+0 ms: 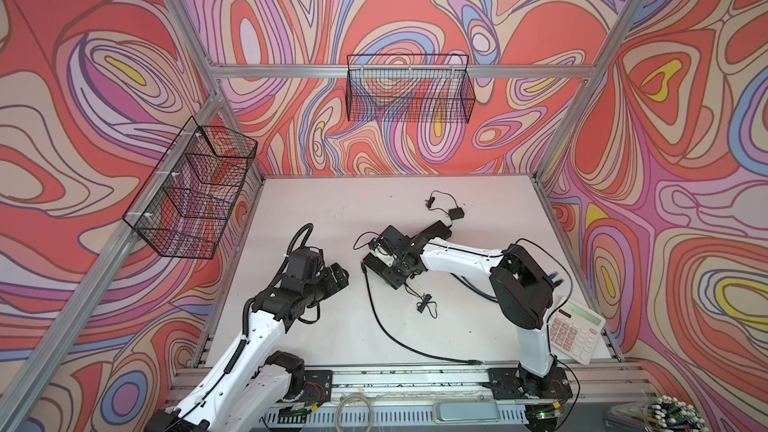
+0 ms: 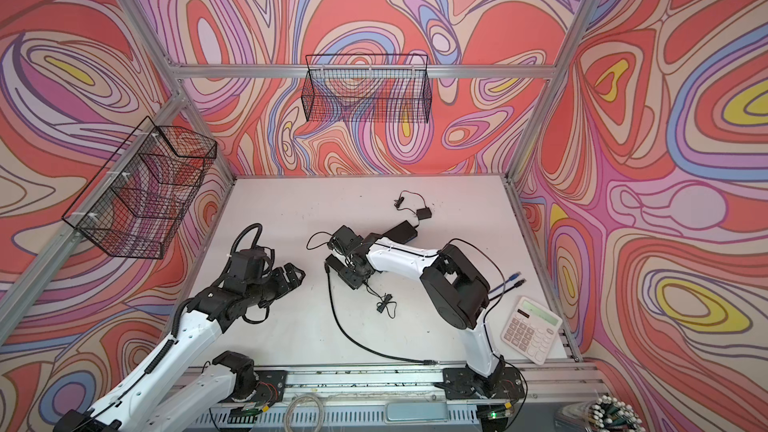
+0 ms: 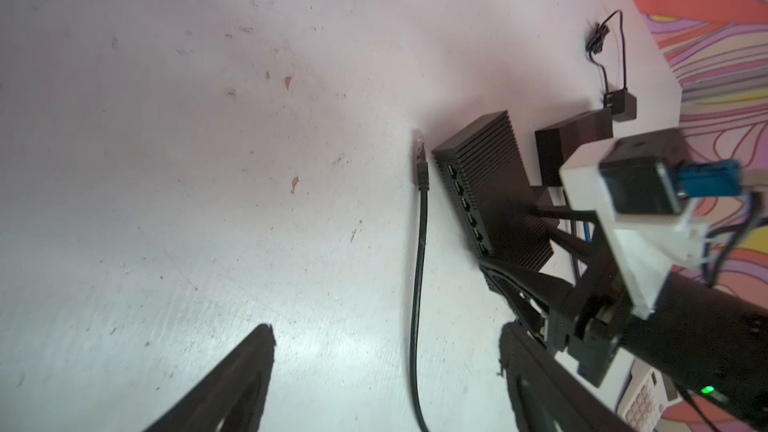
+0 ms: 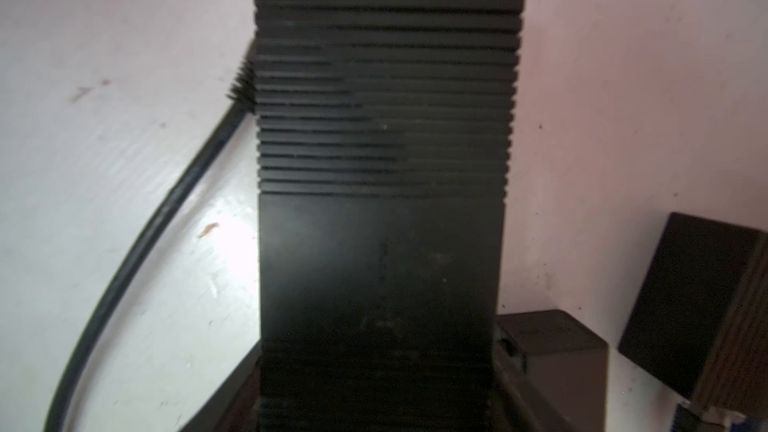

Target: Insert the plug into the switch port

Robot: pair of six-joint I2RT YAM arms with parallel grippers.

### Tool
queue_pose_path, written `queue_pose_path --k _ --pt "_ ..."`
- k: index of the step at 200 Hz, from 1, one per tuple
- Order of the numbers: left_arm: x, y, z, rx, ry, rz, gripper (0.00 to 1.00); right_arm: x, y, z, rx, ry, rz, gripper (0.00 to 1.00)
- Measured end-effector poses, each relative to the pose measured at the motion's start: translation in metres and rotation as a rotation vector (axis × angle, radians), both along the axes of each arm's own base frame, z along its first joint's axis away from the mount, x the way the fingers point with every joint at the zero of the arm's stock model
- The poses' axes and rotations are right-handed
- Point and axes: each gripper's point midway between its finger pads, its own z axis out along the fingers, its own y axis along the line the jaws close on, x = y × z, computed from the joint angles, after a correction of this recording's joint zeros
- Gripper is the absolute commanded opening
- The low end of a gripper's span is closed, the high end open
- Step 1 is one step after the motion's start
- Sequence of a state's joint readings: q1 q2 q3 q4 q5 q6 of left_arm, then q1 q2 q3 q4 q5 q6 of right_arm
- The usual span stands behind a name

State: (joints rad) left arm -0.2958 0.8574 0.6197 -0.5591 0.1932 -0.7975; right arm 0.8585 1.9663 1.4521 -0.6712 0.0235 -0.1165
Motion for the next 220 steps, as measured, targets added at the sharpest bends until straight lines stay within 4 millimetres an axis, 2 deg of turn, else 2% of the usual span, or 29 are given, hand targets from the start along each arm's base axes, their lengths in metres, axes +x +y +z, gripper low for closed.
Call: queue_pose_path --k 16,35,60,85,128,171,220 --pt "-0.003 -0.005 0.010 -0.009 0.006 -0.044 0.88 -0.006 -0.002 0.024 0.030 -0.040 0.075 0.33" --pt "-0.001 -0.014 0.031 -0.033 -0.019 -0.101 0.88 -0.013 -0.004 0.052 0.060 -0.094 0.158 0.34" --pt "0.004 -0.025 0.055 -0.068 -0.054 -0.165 0.89 -0.020 -0.009 0.070 0.070 -0.148 0.247 0.36" --pt "0.013 -0.033 0.061 -0.098 -0.037 -0.221 0.87 -0.029 -0.013 0.075 0.073 -0.162 0.310 0.41" --pt "0.029 -0.045 0.042 -0.187 0.083 -0.314 0.85 -0.044 -0.018 0.085 0.121 -0.187 0.372 0.42" --pt "0.034 -0.069 0.059 -0.295 0.072 -0.442 0.83 -0.052 -0.014 0.082 0.155 -0.196 0.426 0.41" --pt "0.033 -0.085 0.060 -0.400 0.097 -0.518 0.80 -0.057 -0.003 0.092 0.210 -0.244 0.484 0.41"
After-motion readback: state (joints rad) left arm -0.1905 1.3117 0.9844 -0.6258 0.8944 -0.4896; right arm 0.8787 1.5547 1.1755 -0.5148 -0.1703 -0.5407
